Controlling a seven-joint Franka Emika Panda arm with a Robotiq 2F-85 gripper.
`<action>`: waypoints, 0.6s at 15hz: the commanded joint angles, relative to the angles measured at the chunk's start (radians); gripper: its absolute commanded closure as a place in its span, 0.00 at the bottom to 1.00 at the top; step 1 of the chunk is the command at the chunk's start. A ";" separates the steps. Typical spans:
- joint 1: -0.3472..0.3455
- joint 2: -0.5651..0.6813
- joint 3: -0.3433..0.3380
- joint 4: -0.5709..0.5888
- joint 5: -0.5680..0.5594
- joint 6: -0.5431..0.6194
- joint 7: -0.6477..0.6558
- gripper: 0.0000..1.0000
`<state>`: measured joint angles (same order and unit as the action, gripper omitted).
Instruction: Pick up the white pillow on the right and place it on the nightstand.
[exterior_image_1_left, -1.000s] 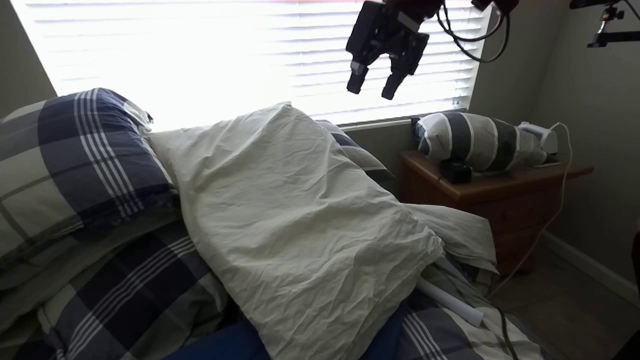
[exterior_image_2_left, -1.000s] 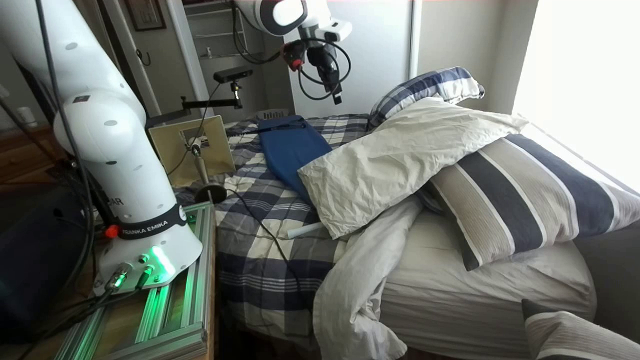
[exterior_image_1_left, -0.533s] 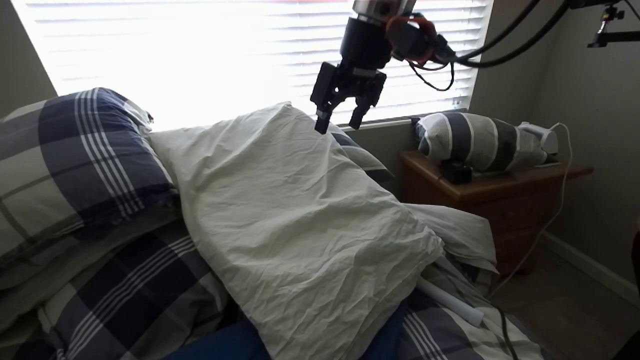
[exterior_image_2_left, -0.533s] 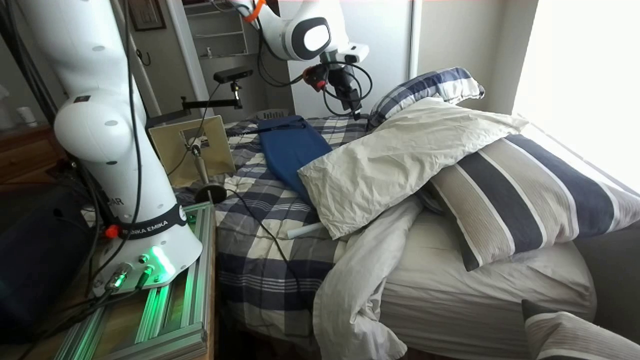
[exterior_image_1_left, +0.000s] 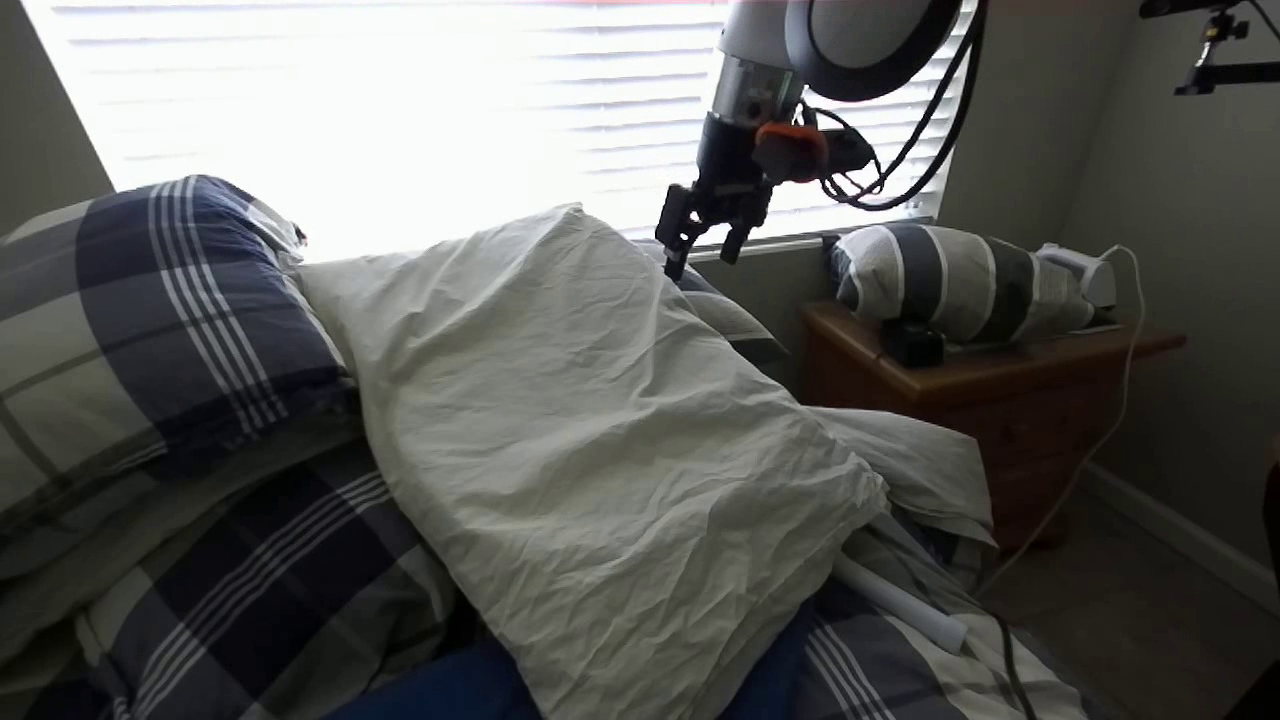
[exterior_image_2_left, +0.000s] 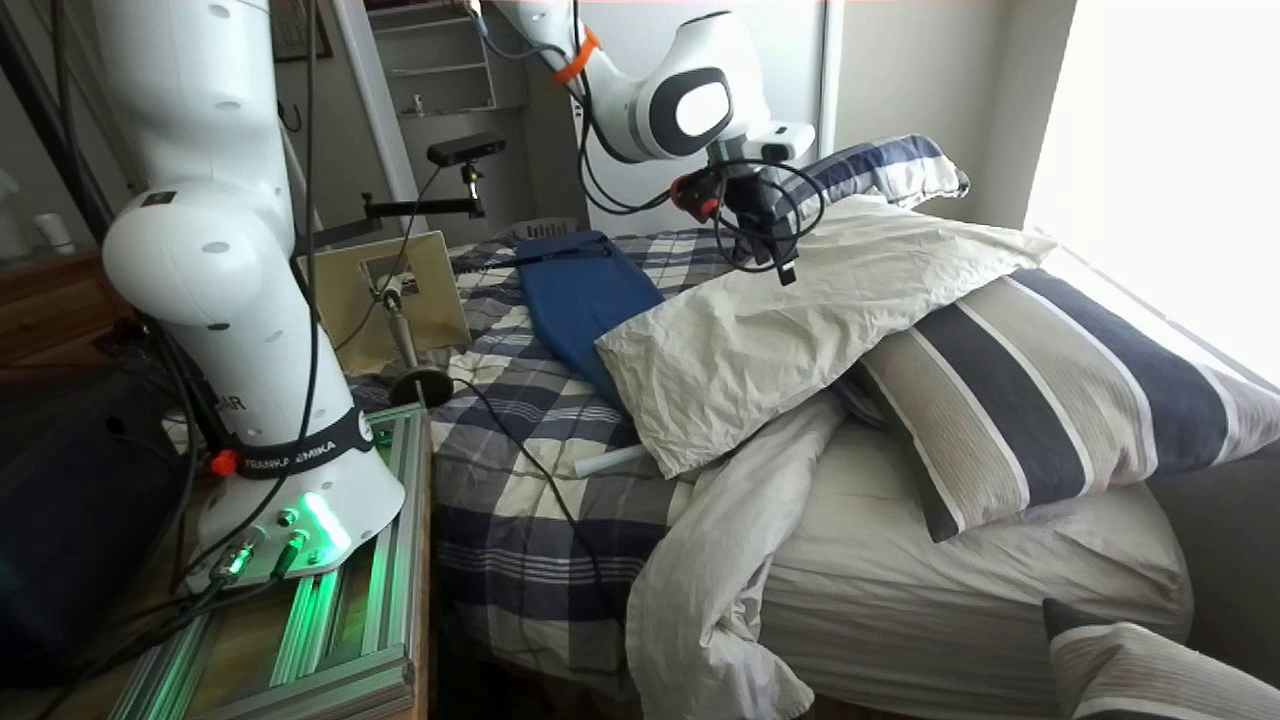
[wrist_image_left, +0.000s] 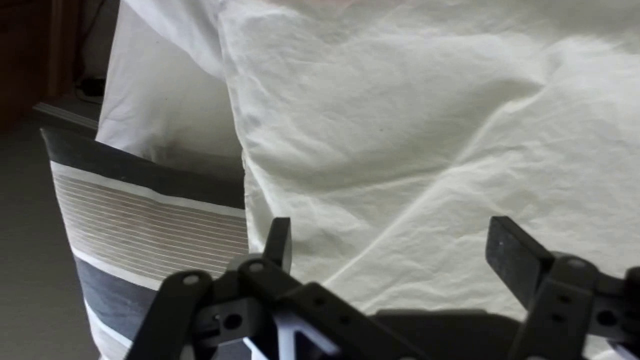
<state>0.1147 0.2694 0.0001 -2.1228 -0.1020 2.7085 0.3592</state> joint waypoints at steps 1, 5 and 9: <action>-0.046 0.110 -0.004 0.066 0.058 0.044 -0.094 0.00; -0.150 0.200 0.047 0.091 0.159 0.132 -0.257 0.00; -0.223 0.212 0.126 0.075 0.269 0.156 -0.373 0.00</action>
<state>-0.1274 0.4835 0.1443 -2.0484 0.1566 2.8679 -0.0117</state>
